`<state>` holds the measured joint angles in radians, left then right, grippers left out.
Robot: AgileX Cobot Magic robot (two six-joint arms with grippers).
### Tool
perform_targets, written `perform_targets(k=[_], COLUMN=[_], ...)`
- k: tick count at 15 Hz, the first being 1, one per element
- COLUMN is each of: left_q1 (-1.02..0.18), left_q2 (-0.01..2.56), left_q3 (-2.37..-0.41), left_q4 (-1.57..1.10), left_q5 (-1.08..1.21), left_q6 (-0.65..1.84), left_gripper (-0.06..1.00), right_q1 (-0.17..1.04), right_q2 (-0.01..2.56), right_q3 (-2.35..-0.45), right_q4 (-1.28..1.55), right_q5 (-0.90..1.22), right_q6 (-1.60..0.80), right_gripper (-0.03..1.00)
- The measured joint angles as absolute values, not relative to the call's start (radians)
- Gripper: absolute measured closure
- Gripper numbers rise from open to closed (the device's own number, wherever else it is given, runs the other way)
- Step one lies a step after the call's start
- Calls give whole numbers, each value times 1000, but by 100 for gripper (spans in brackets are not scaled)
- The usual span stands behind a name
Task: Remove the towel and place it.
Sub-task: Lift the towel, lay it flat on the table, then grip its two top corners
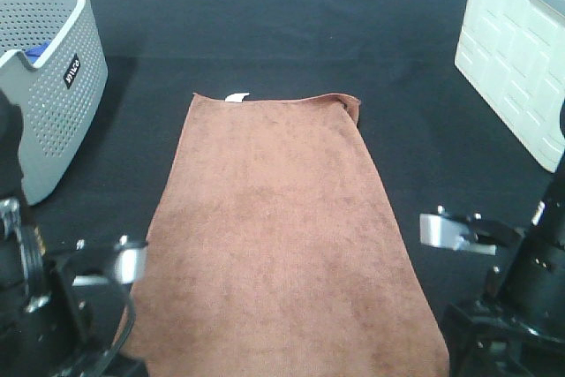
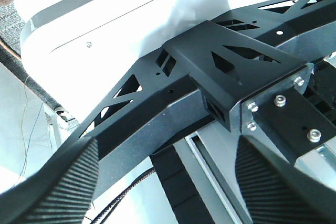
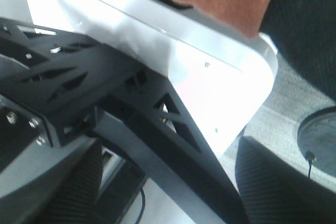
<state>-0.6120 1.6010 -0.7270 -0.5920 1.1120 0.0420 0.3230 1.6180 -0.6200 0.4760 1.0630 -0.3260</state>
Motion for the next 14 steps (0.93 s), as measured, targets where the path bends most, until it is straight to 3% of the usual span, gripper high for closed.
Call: perform_targets(k=[4,8,14], left_q1=[-612,-540,-442], left_q2=[1602,1614,1868], left_q3=[-920,-1130,-1496], left_q4=[-446,-295,-119], left_q5=[1107,1089,1062], left_q6=[34,-6,-6], left_gripper=[25,25,25], right_q1=[264,7,-24], right_q2=[1546,1519,1519], right_q3=[-703,-861,-981], right_q4=[479,475,504], right_q5=[1015,1056,943], right_q6=[-285,-303,-299], right_gripper=[27,27,27])
